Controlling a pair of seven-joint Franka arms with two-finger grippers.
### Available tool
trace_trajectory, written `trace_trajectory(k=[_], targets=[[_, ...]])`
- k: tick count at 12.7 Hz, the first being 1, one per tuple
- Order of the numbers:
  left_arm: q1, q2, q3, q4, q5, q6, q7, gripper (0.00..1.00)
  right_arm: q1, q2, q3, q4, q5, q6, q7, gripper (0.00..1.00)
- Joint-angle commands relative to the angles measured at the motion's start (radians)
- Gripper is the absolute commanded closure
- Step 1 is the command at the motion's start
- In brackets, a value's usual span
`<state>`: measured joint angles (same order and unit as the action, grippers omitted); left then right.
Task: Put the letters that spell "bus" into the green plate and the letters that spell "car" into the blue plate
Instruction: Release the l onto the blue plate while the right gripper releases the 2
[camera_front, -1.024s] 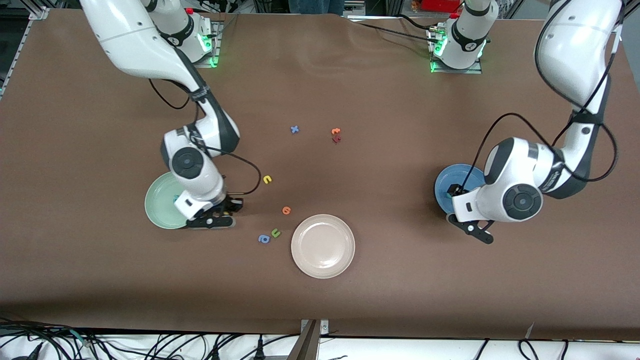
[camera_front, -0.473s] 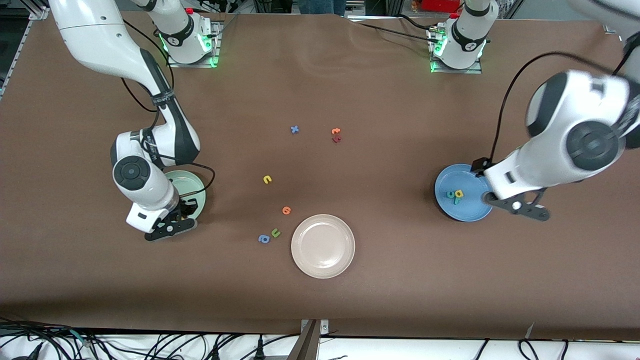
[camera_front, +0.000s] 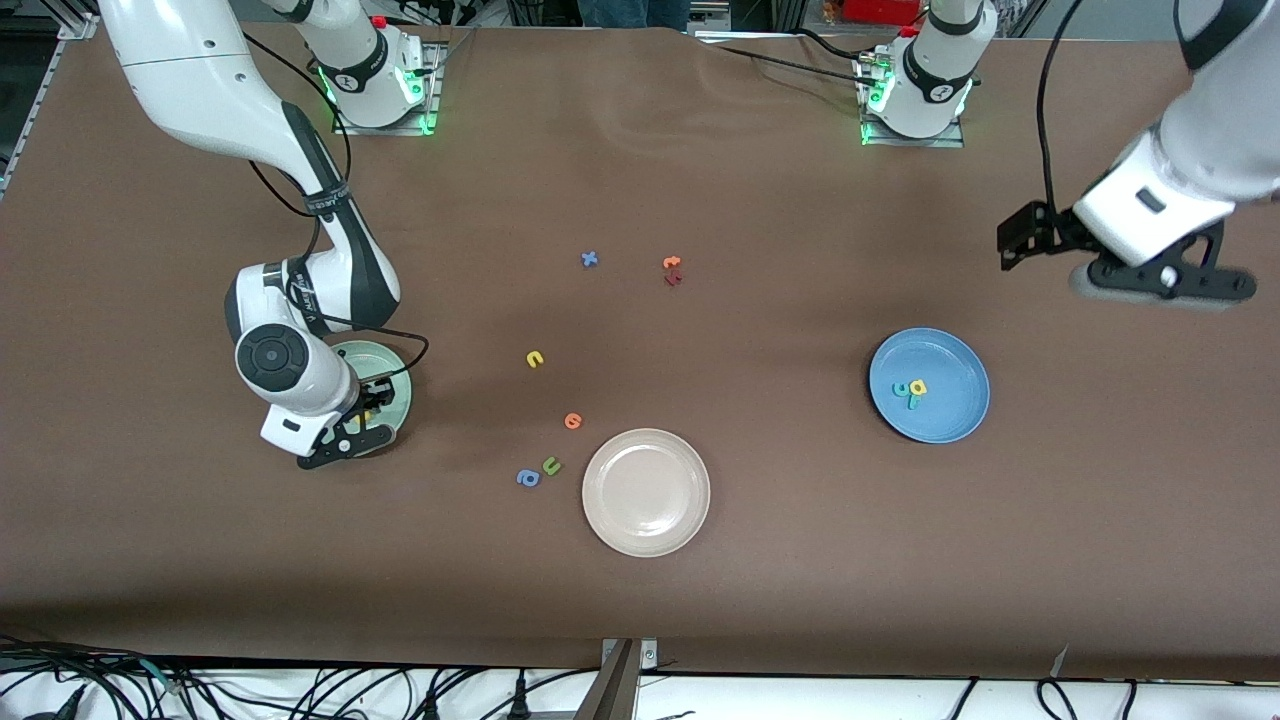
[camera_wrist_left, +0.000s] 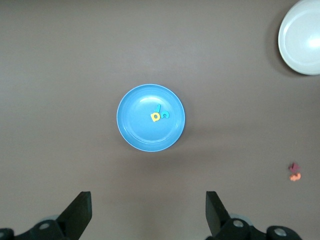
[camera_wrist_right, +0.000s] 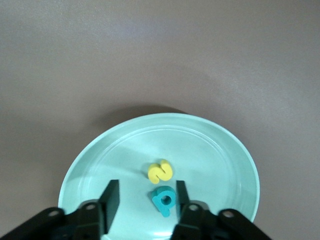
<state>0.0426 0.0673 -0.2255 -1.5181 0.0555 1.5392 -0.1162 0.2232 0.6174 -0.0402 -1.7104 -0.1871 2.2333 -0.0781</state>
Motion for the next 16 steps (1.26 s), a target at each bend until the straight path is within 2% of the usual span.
trace_trajectory(k=[1, 4, 5, 7, 8, 10, 12, 15, 16], targets=[[-0.105, -0.095, 0.147, -0.135, -0.036, 0.114, -0.028, 0.0, -0.001, -0.031, 0.009, -0.017, 0.005, -0.02, 0.052, 0.01], [-0.11, -0.139, 0.152, -0.197, -0.034, 0.113, -0.025, 0.0, 0.008, -0.041, 0.13, -0.028, 0.003, 0.003, 0.371, 0.01], [-0.11, -0.132, 0.146, -0.185, -0.029, 0.096, -0.025, 0.0, 0.021, -0.041, 0.164, -0.032, 0.002, 0.037, 0.48, 0.01], [-0.113, -0.077, 0.146, -0.098, -0.022, 0.026, -0.025, 0.0, 0.051, -0.041, 0.201, -0.063, -0.012, 0.115, 0.671, 0.0], [-0.116, -0.055, 0.144, -0.052, -0.022, -0.011, -0.025, 0.0, 0.07, -0.05, 0.204, -0.102, -0.024, 0.168, 0.682, 0.0], [-0.115, -0.035, 0.144, -0.024, -0.025, -0.03, -0.025, 0.0, 0.076, -0.065, 0.229, -0.161, -0.111, 0.216, 0.619, 0.0], [-0.103, -0.037, 0.147, -0.024, -0.028, -0.03, -0.022, 0.0, 0.076, -0.064, 0.27, -0.167, -0.121, 0.22, 0.478, 0.0], [-0.09, -0.037, 0.153, -0.024, -0.029, -0.03, -0.017, 0.0, 0.076, -0.061, 0.33, -0.176, -0.121, 0.223, 0.413, 0.0], [-0.087, -0.035, 0.153, -0.024, -0.031, -0.03, -0.019, 0.0, 0.076, -0.059, 0.333, -0.189, -0.127, 0.238, 0.39, 0.01]])
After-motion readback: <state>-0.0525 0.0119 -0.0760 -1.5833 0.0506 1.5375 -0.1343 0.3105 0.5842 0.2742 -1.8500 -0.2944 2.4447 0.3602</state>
